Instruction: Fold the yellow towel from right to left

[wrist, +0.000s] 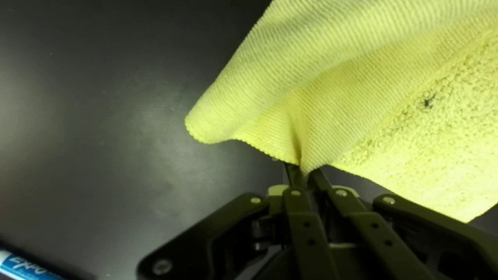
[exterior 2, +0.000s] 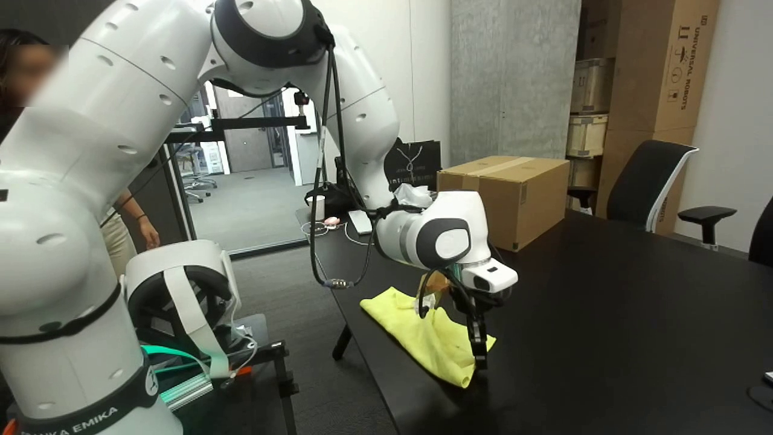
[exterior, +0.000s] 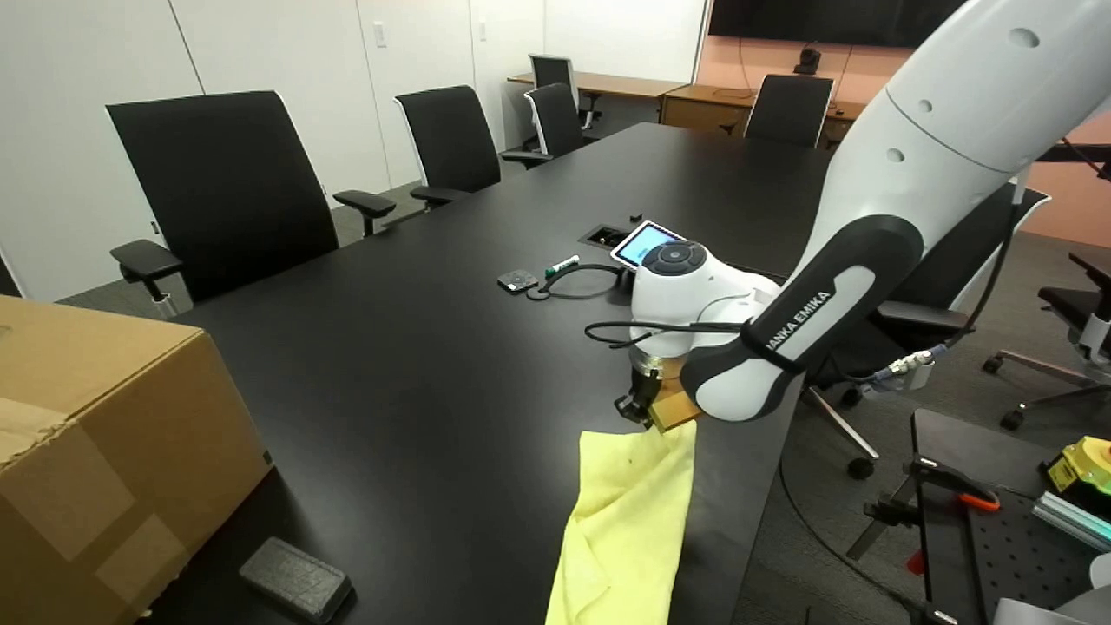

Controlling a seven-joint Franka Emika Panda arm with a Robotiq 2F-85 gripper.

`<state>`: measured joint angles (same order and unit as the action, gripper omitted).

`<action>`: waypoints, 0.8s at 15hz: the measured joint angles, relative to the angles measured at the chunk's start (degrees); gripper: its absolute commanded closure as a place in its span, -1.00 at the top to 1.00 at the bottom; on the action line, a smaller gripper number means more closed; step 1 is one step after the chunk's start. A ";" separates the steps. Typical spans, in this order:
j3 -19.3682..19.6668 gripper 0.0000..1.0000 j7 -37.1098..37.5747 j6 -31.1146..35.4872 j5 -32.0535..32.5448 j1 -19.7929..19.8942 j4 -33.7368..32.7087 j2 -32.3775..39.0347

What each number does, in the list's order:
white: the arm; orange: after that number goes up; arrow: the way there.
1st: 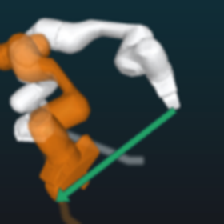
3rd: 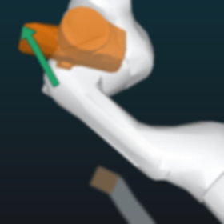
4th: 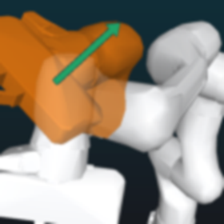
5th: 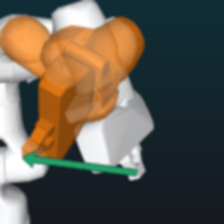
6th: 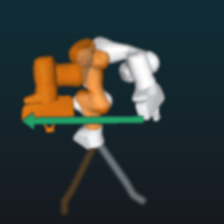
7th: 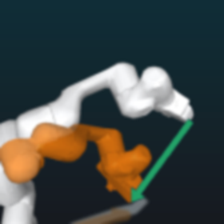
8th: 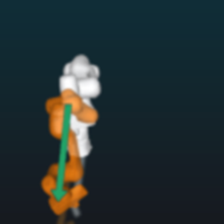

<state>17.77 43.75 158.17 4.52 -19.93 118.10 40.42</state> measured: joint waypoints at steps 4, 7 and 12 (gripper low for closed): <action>1.92 -0.81 1.06 -0.49 2.14 -2.54 -0.09 -1.39; 2.98 -0.81 2.12 -1.59 4.73 -4.28 -1.06 -2.46; 2.97 -0.82 3.06 -4.02 7.84 -5.26 -5.66 -3.38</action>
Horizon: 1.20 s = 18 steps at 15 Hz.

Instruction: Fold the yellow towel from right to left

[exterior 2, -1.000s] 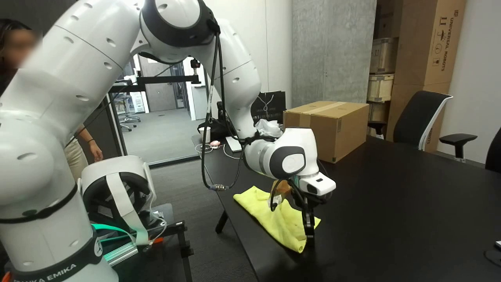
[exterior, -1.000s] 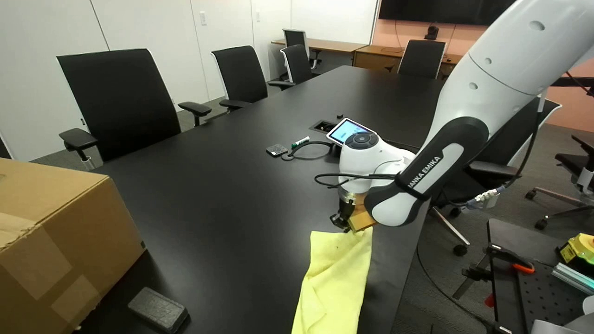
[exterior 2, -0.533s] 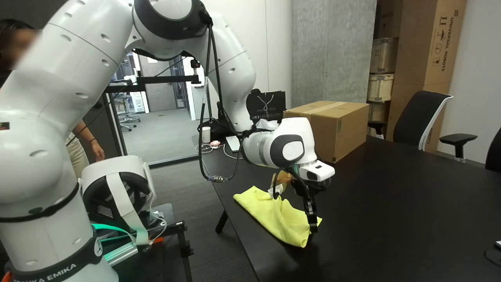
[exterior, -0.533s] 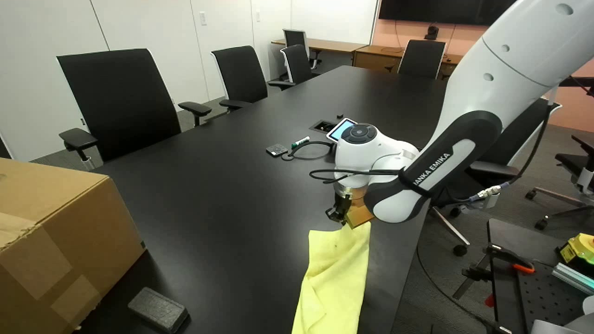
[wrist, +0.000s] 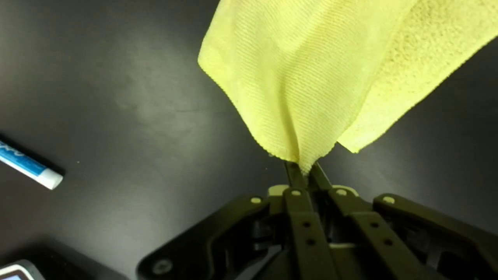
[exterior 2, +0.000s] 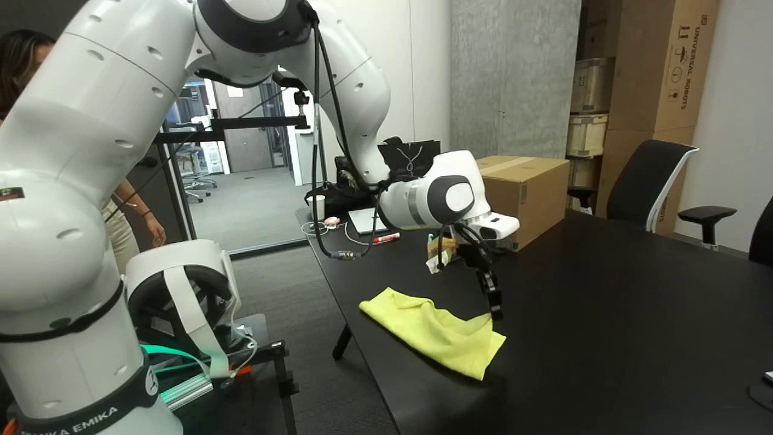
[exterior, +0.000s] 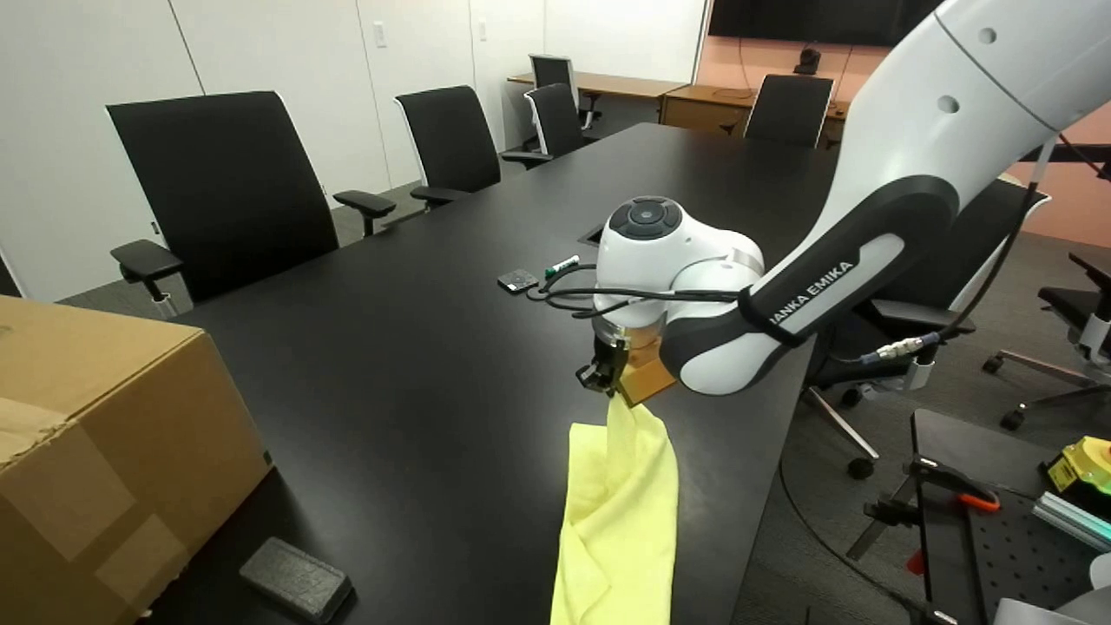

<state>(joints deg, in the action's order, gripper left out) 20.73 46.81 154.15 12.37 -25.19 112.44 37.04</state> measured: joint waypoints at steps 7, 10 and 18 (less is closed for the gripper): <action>-2.23 -0.82 0.40 -5.51 0.81 0.63 -10.72 1.33; -4.24 -0.30 1.58 -10.18 0.72 2.49 -16.21 4.80; -5.14 0.86 5.16 -12.89 0.78 5.73 -19.96 9.26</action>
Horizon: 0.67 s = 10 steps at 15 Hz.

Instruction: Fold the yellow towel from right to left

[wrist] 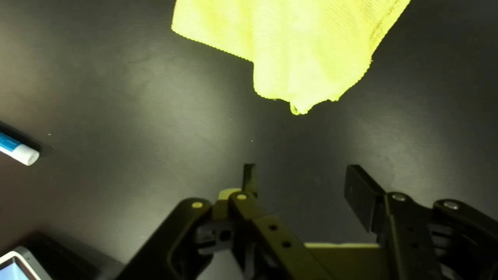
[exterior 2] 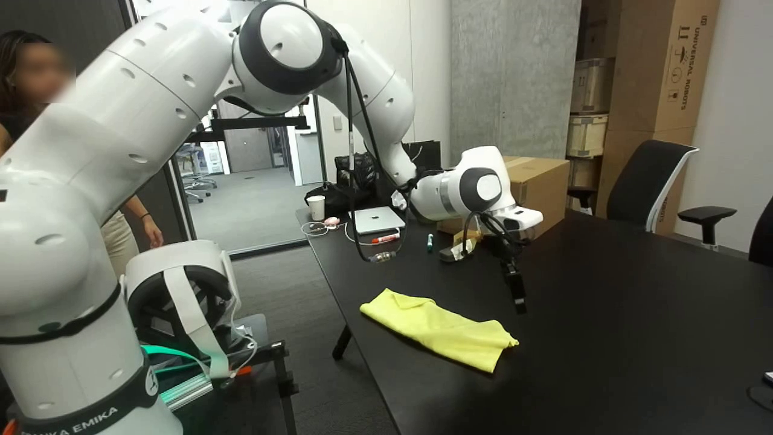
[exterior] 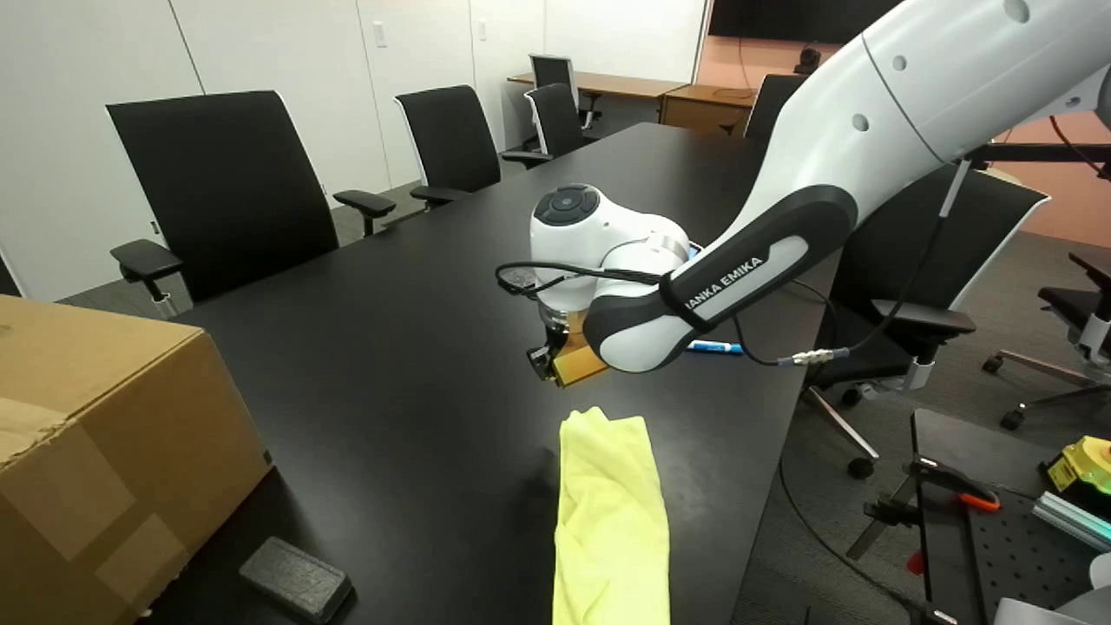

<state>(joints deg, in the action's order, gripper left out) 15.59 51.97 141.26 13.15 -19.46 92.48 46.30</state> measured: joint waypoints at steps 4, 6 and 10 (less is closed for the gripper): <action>-0.02 1.00 -0.59 0.02 0.64 0.05 6.44 -4.46; -0.59 1.00 -2.36 -0.31 0.98 0.17 12.25 -9.54; -2.71 1.00 -7.21 -3.30 1.34 1.30 24.06 -21.61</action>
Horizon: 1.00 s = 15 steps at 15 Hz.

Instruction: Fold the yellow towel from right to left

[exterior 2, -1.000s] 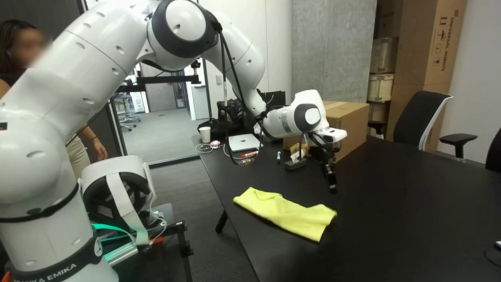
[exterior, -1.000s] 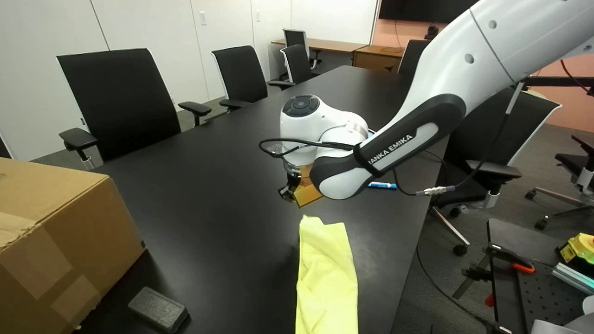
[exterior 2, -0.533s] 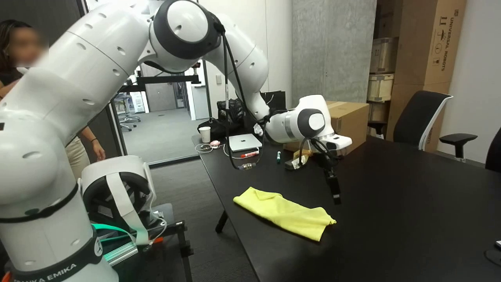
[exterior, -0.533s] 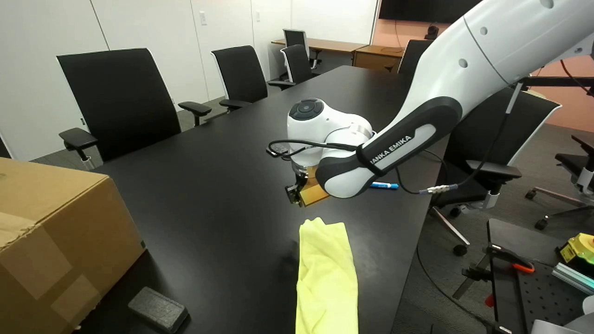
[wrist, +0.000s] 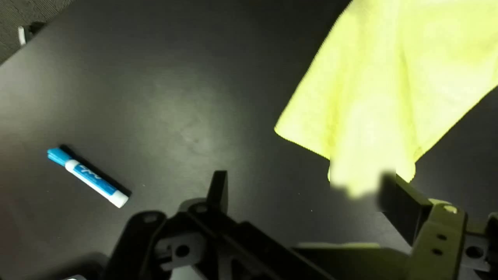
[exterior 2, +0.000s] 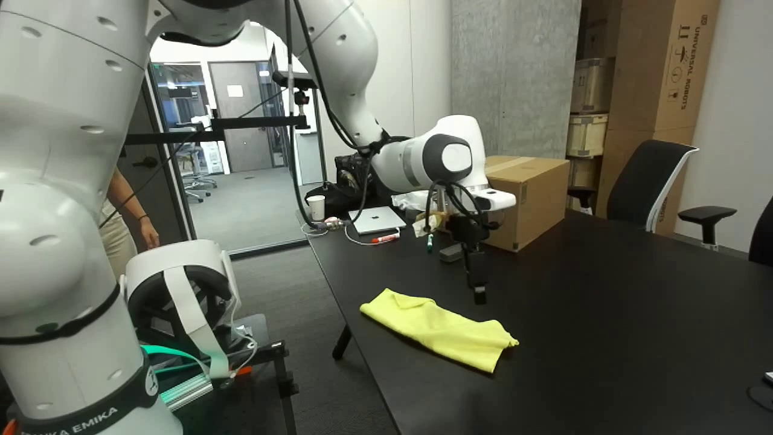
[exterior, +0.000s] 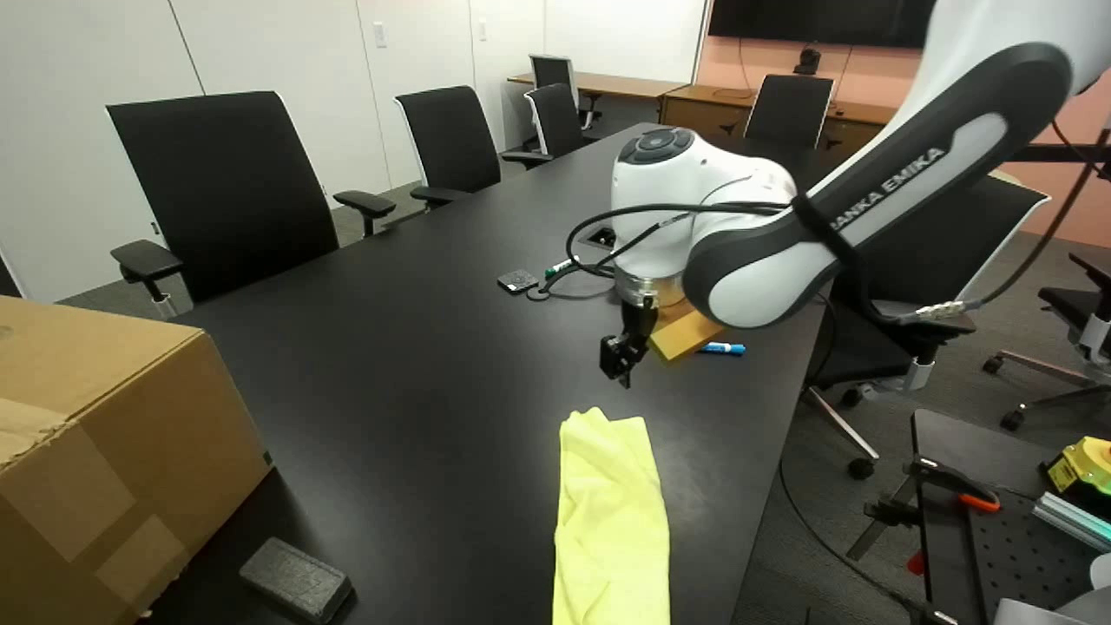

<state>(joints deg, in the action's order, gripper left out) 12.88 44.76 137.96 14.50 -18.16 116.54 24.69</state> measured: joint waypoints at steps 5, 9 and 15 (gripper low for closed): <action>-3.91 1.00 -4.59 -6.13 1.18 2.75 12.30 -15.96; -8.62 1.00 -7.23 -11.44 1.23 5.97 19.29 -28.73; -14.48 1.00 -12.64 -15.38 -0.51 9.94 24.99 -43.05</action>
<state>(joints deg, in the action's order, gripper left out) -1.60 32.12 122.59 13.99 -8.21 141.53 -18.36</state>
